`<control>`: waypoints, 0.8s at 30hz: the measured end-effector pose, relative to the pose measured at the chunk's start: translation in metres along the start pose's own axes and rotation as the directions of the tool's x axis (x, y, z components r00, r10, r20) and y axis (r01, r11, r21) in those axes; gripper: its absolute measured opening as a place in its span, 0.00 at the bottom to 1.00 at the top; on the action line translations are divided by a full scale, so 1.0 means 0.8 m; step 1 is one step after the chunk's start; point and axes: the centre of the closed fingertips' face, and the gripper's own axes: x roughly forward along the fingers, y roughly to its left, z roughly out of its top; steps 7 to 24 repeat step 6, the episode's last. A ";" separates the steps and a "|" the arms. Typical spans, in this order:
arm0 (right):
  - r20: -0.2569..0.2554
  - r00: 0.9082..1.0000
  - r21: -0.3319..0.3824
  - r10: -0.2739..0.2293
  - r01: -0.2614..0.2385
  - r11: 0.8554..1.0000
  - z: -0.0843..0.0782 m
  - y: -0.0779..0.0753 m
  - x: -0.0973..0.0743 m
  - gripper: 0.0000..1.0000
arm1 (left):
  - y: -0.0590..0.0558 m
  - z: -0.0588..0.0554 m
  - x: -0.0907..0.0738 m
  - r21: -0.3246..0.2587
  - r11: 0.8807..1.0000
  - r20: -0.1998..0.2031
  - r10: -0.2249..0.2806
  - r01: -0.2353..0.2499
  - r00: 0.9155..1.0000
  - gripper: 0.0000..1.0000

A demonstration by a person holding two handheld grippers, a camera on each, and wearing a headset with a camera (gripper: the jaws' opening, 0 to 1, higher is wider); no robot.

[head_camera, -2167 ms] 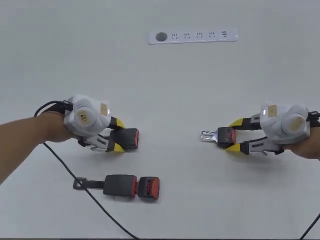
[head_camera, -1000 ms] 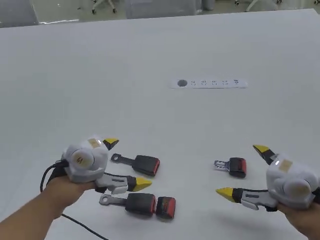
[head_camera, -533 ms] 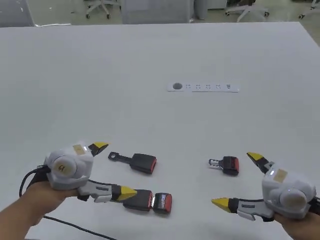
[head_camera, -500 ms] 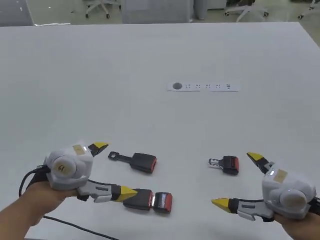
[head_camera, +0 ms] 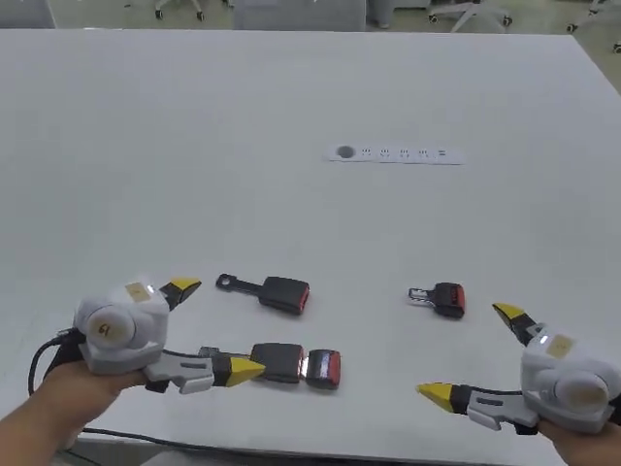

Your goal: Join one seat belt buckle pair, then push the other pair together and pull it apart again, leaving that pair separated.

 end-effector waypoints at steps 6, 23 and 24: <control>0.005 1.000 0.002 -0.017 0.017 1.000 0.004 -0.004 -0.005 1.00 | -0.004 -0.007 -0.008 -0.013 1.000 0.001 0.001 -0.001 1.000 1.00; 0.005 1.000 0.002 -0.017 0.017 1.000 0.004 -0.004 -0.005 1.00 | -0.004 -0.007 -0.008 -0.013 1.000 0.001 0.001 -0.001 1.000 1.00; 0.005 1.000 0.002 -0.017 0.017 1.000 0.004 -0.004 -0.005 1.00 | -0.004 -0.007 -0.008 -0.013 1.000 0.001 0.001 -0.001 1.000 1.00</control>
